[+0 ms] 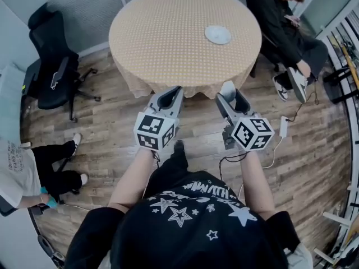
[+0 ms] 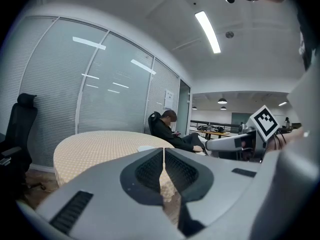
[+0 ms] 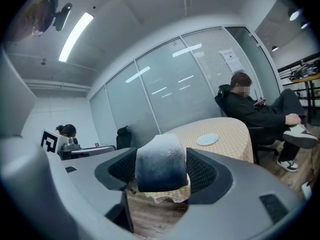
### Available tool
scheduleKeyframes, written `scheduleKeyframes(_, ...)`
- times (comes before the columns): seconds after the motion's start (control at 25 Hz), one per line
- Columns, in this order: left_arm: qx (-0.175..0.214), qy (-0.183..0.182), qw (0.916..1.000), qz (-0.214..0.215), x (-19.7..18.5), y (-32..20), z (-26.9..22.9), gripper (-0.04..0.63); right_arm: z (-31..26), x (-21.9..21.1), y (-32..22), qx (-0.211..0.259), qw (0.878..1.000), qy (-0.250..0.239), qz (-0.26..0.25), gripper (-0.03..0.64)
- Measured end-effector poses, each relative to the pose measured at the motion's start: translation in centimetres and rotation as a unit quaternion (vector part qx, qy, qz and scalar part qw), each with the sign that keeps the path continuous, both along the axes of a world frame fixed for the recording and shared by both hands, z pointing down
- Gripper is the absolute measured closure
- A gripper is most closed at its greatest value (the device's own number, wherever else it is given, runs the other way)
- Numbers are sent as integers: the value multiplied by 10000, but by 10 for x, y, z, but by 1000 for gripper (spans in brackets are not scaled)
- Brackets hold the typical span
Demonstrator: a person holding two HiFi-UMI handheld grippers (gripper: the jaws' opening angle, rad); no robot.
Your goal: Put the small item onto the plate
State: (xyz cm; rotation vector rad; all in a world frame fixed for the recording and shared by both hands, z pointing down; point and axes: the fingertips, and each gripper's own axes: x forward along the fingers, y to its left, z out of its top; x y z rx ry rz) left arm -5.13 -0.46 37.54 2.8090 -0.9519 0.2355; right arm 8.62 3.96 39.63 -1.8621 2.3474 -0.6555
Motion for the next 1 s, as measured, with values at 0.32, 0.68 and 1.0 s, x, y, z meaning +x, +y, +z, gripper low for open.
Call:
scheduleKeyframes(0.32,-109,-51,9994,314,16,-63,5,578,7,16,-58,-219,9993,-69,280,307)
scheduleKeyframes(0.68,-225,-36,9974,680,23,-117,15,578,16,28,-102,-385,9969,-82,683,305)
scheduleKeyframes(1.0,-303,-96,9967,749,36,-140,29,586,30,41,-120,-530,9954,-56,793,305)
